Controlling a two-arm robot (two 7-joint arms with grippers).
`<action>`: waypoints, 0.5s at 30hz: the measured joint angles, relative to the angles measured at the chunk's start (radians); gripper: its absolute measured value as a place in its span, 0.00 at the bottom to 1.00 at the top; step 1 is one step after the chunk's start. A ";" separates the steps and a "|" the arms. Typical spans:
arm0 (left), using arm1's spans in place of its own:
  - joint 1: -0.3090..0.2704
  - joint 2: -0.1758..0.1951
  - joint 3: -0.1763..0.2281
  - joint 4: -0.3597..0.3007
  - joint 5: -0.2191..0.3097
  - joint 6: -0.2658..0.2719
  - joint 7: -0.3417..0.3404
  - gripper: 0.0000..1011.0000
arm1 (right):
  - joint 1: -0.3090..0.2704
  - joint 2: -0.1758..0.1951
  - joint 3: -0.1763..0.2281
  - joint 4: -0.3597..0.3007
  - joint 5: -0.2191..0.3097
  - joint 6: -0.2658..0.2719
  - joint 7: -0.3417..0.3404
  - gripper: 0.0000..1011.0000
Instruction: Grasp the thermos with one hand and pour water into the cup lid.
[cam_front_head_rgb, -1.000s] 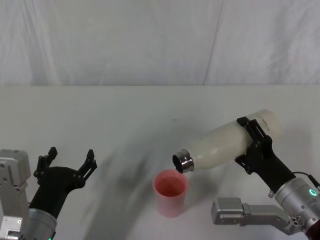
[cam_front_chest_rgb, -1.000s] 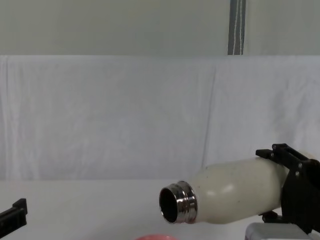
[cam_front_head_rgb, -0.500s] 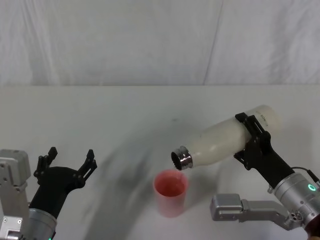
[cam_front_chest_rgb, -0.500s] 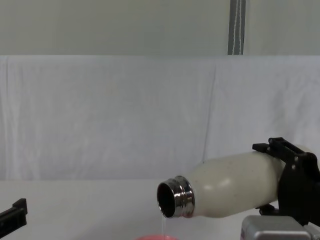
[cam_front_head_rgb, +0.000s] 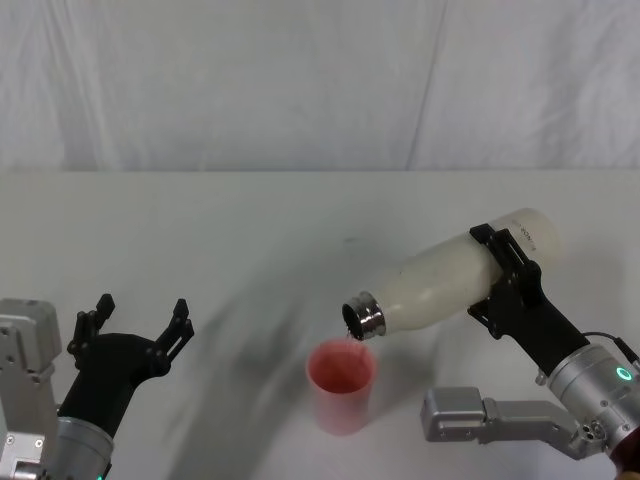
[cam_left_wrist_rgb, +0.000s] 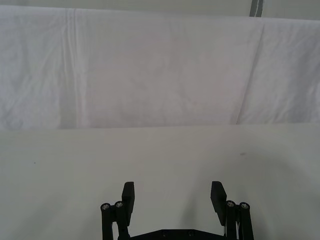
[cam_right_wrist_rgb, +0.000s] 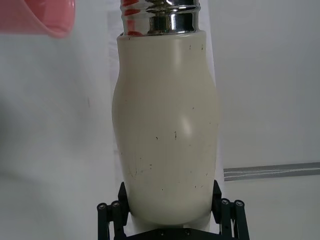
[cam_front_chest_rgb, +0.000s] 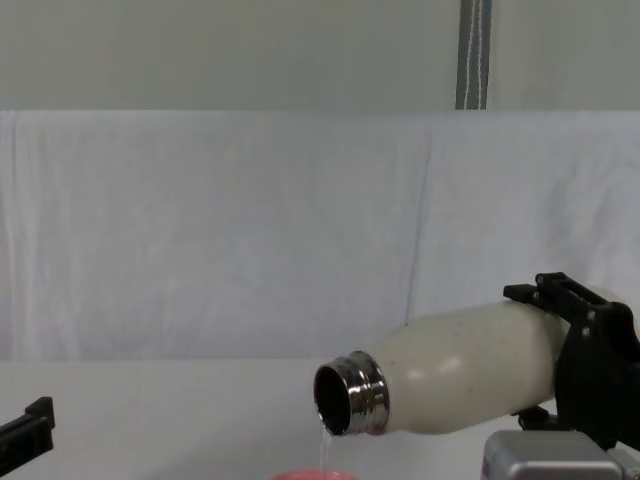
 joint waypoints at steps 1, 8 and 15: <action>0.000 0.000 0.000 0.000 0.000 0.000 0.000 0.99 | 0.000 0.001 0.000 0.000 0.000 0.000 0.000 0.94; 0.000 0.000 0.000 0.000 0.000 0.000 0.000 0.99 | -0.004 0.002 0.000 -0.003 0.000 0.002 0.000 0.94; 0.000 0.000 0.000 0.000 0.000 0.000 0.000 0.99 | -0.009 0.002 0.001 -0.005 0.000 0.004 -0.001 0.94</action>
